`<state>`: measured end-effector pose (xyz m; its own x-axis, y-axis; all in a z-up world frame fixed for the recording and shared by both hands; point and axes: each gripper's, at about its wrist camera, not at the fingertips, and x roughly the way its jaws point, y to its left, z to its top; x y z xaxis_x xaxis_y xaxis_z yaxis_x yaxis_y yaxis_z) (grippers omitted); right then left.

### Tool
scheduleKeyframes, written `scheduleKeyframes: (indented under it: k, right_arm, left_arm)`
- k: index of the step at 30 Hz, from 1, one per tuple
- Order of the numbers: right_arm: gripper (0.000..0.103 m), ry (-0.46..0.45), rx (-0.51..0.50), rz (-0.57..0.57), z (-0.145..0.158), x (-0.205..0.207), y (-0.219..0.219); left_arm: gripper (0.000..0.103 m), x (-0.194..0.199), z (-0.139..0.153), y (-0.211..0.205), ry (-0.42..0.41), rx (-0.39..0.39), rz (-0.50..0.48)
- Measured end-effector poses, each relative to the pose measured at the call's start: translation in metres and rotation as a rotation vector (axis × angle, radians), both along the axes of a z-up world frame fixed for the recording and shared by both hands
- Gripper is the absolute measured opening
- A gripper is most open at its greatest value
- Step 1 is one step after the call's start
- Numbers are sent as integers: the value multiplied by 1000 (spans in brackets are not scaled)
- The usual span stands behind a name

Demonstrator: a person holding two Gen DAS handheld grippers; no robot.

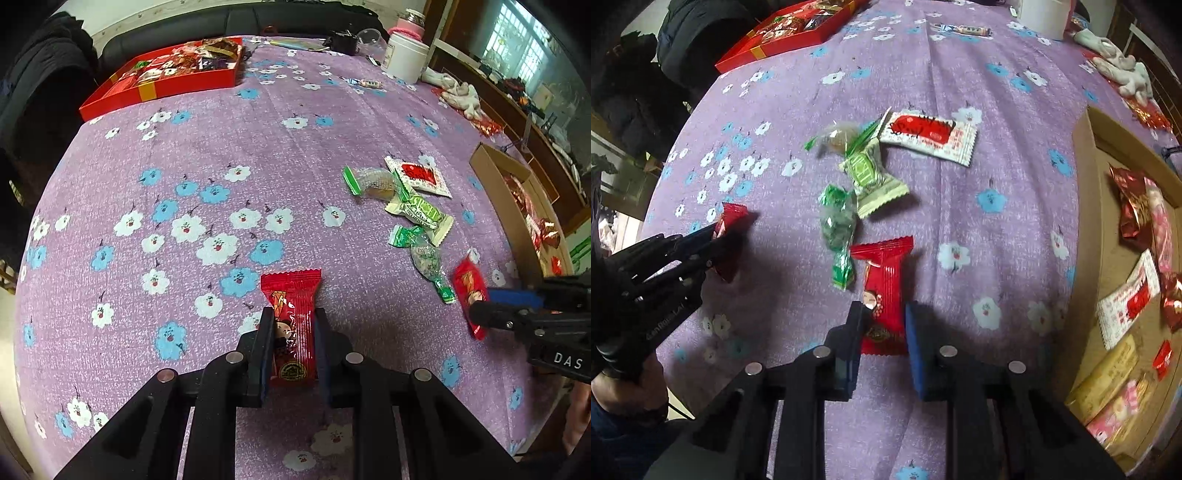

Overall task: Organize snacks
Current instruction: 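Grasp a second red candy bar with the right gripper while the left holds its bar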

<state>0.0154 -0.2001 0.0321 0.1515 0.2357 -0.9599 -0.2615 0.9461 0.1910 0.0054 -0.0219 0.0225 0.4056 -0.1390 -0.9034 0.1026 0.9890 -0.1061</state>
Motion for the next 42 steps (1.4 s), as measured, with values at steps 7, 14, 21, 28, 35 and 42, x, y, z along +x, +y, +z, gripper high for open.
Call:
scheduleKeyframes:
  k: [7,14,21,28,35,42]
  right_arm:
    - [18,-53,109,-64,26,-11,-21]
    - [16,-15,114,-39,20,-20,-26]
    - [27,-22,32,30,16,-31,-13]
    - [36,-61,-79,121,7,-24,6]
    - [27,-30,-126,138,-8,-22,10]
    - [21,-65,-97,105,-6,-25,-4]
  left_arm:
    - [20,-2,11,-2,-26,-10,2]
    - [20,-1,11,-9,-19,0,-6]
    - [20,-4,10,-8,-16,4,3]
    - [20,-7,9,-6,-10,-1,6]
    - [20,-8,7,-6,-7,-8,1]
    - [20,-7,2,-7,5,-6,0]
